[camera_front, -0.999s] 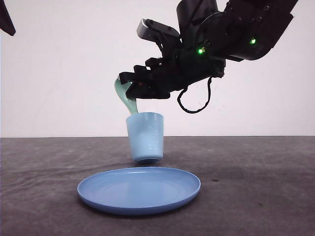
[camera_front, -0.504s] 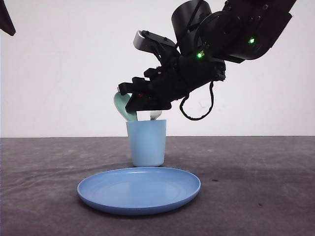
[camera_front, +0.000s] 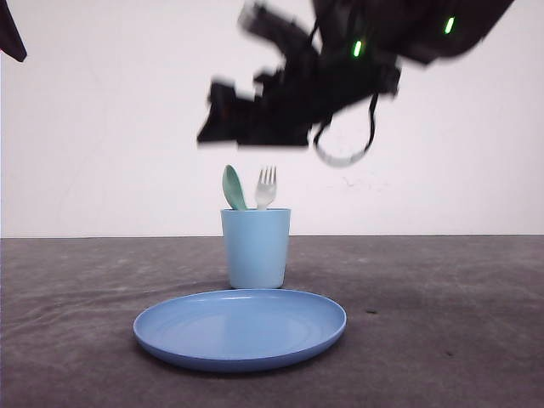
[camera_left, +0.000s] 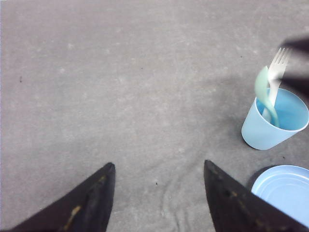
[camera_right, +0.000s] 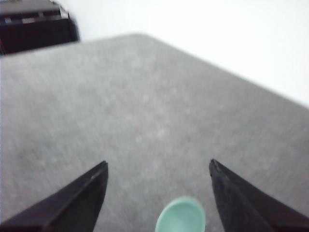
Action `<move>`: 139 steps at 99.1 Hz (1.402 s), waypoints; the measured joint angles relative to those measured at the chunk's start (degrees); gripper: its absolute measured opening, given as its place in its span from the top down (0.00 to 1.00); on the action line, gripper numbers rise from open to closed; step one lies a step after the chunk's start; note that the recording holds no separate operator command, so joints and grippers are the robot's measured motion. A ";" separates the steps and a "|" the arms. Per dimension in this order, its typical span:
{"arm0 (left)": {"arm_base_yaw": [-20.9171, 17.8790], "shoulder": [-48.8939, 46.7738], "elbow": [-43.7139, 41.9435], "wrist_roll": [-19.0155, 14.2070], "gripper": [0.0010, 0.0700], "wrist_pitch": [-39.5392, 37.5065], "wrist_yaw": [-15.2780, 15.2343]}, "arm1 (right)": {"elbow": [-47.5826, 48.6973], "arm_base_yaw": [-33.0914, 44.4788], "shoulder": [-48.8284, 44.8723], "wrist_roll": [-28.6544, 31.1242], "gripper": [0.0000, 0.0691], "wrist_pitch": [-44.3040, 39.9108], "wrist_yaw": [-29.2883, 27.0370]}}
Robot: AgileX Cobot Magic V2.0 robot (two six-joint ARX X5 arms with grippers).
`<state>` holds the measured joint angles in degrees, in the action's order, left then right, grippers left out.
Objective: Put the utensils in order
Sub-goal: 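Open the right gripper and raise it away from the cup, then lower the right gripper around the light blue cup and grasp it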
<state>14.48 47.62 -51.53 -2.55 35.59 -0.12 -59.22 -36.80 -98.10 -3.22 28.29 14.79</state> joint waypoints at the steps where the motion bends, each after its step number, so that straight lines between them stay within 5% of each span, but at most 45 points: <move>1: 0.00 0.00 0.00 0.00 0.51 0.00 0.00 | 0.00 0.00 0.55 0.02 0.39 -0.42 0.00; 54: 0.00 0.00 0.00 0.00 0.51 0.00 0.00 | 0.20 8.52 24.52 0.50 0.40 -41.64 0.00; 96: 0.00 0.00 0.00 0.00 0.51 -0.02 0.00 | 11.23 10.97 25.31 3.17 0.38 -38.64 0.22; 120: 0.00 0.00 0.00 0.00 0.51 -0.02 0.00 | 12.76 10.80 25.11 3.80 0.02 -38.27 0.22; 139: 0.00 0.00 0.00 0.00 0.51 -0.02 0.00 | 12.76 8.46 22.32 4.11 0.01 -37.46 0.20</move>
<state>14.48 47.62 -51.53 -2.55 35.57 -0.12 -46.46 -28.34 -75.79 0.89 -9.17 14.98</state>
